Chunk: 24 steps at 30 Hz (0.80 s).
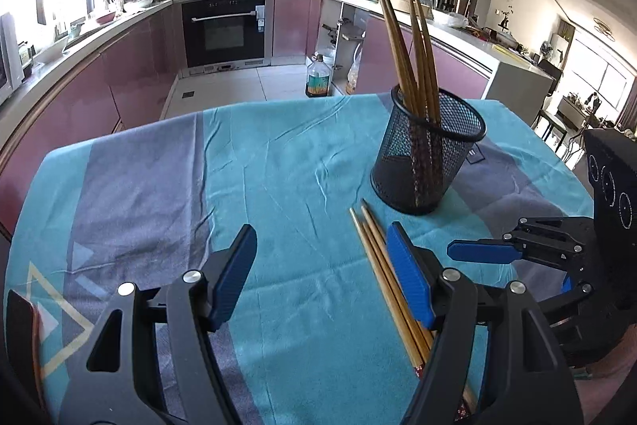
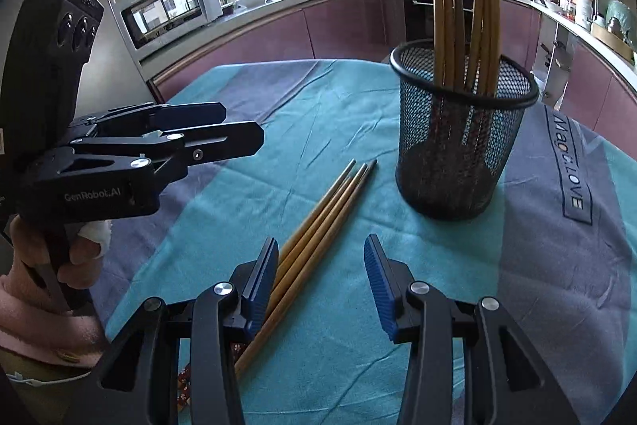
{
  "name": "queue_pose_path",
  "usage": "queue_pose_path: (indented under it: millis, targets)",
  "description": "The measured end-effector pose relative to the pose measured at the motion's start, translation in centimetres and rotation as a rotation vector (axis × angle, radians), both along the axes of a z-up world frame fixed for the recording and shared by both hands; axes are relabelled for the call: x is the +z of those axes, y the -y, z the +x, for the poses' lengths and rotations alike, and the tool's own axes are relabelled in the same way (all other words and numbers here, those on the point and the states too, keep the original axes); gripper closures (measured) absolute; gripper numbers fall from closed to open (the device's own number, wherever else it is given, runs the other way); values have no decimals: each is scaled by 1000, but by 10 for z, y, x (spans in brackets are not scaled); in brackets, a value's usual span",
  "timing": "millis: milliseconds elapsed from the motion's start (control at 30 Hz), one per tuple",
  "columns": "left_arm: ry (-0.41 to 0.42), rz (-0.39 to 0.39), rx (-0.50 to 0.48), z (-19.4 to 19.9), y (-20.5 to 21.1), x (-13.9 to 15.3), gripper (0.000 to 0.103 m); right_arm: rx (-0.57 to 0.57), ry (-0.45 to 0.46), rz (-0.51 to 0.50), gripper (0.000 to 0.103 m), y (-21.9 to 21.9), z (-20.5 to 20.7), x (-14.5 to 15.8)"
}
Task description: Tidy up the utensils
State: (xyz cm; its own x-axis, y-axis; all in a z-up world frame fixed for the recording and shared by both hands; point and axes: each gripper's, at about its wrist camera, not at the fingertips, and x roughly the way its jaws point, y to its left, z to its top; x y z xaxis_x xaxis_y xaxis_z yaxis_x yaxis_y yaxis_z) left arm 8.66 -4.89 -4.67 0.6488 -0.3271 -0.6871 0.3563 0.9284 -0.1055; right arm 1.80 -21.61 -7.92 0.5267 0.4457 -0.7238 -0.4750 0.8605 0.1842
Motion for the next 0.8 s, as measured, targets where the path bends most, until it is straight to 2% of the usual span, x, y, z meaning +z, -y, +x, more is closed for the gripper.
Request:
queue_pose_path:
  millis: [333, 800]
  targets:
    - [-70, 19, 6, -10, -1, -33, 36, -23, -28, -32, 60, -6, -4, -14]
    - [-105, 25, -31, -17, 5, -46, 35, -35, -10, -72, 61, -4, -9, -17]
